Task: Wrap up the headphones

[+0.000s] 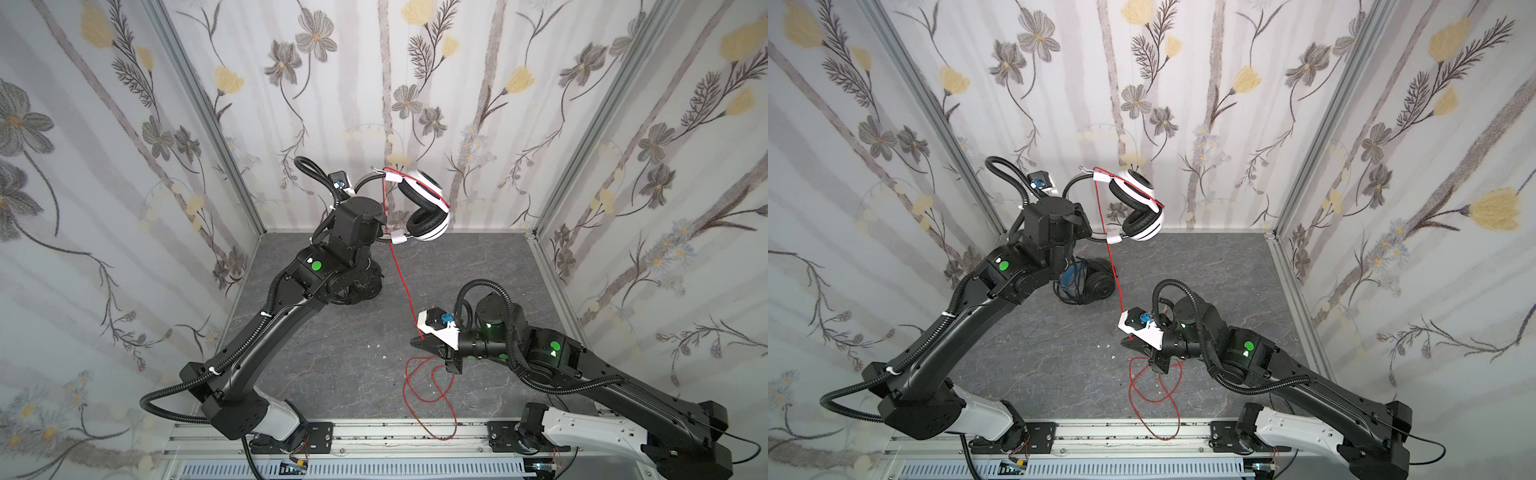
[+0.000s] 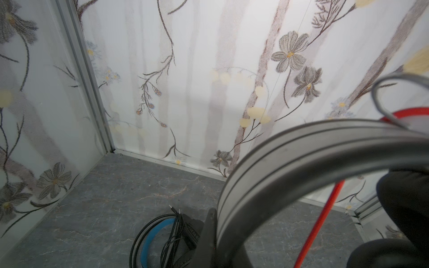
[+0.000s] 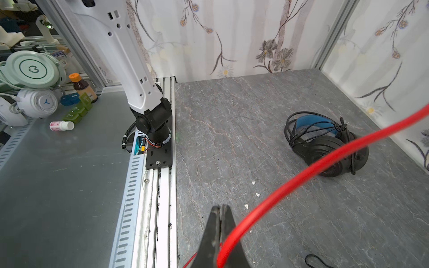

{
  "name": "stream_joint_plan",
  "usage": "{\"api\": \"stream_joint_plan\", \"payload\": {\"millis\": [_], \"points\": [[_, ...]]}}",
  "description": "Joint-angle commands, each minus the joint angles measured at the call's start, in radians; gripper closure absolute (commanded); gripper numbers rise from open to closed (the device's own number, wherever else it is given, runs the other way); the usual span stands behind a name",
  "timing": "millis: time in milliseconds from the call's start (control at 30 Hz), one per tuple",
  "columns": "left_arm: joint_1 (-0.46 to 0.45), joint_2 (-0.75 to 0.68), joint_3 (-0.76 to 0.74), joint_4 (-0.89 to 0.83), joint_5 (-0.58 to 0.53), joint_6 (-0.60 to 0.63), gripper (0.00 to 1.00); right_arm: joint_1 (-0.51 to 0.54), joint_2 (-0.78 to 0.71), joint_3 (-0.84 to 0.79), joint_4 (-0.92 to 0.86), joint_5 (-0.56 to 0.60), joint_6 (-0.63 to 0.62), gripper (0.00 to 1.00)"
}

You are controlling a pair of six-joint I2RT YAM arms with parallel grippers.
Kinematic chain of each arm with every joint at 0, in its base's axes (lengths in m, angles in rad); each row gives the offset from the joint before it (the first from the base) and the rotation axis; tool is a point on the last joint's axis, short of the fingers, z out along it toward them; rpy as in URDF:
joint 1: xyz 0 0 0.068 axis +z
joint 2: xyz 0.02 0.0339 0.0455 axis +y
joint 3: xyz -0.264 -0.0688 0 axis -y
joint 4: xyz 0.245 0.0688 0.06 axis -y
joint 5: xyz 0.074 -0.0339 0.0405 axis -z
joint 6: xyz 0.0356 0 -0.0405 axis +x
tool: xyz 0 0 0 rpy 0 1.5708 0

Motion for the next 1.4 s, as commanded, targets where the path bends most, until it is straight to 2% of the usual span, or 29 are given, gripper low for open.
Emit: {"api": "stream_joint_plan", "payload": {"millis": [0, 133, 233, 333, 467, 633, 767, 1033, 1133, 1233, 1367], "points": [[-0.015, -0.02, -0.063, 0.067, -0.057, 0.041, 1.0, 0.0, 0.012, 0.047, -0.067, 0.041, -0.029, 1.0], [-0.047, -0.034, -0.156, 0.0, -0.095, 0.166, 1.0, -0.01, 0.02, 0.112, -0.109, 0.083, -0.031, 1.0], [-0.059, -0.046, -0.229, -0.058, -0.095, 0.215, 1.0, -0.034, 0.025, 0.167, -0.147, 0.084, -0.044, 1.0], [-0.065, -0.062, -0.287, -0.083, -0.02, 0.249, 1.0, -0.057, 0.041, 0.219, -0.203, 0.095, -0.084, 1.0], [-0.086, -0.04, -0.291, -0.134, 0.115, 0.314, 1.0, -0.082, 0.052, 0.259, -0.253, 0.13, -0.141, 1.0], [-0.114, -0.021, -0.294, -0.201, 0.25, 0.368, 1.0, -0.094, 0.062, 0.268, -0.257, 0.239, -0.154, 1.0], [-0.126, -0.022, -0.289, -0.266, 0.339, 0.397, 1.0, -0.121, 0.064, 0.273, -0.259, 0.37, -0.174, 1.0], [-0.153, -0.039, -0.276, -0.353, 0.284, 0.417, 1.0, -0.134, 0.071, 0.261, -0.25, 0.611, -0.2, 0.99], [-0.16, -0.041, -0.253, -0.373, 0.305, 0.43, 1.0, -0.141, 0.081, 0.261, -0.24, 0.692, -0.201, 0.99], [-0.167, -0.041, -0.221, -0.395, 0.367, 0.441, 1.0, -0.176, 0.084, 0.262, -0.212, 0.696, -0.191, 0.97], [-0.172, -0.029, -0.18, -0.429, 0.474, 0.431, 1.0, -0.261, 0.084, 0.265, -0.173, 0.627, -0.172, 0.95]]}}
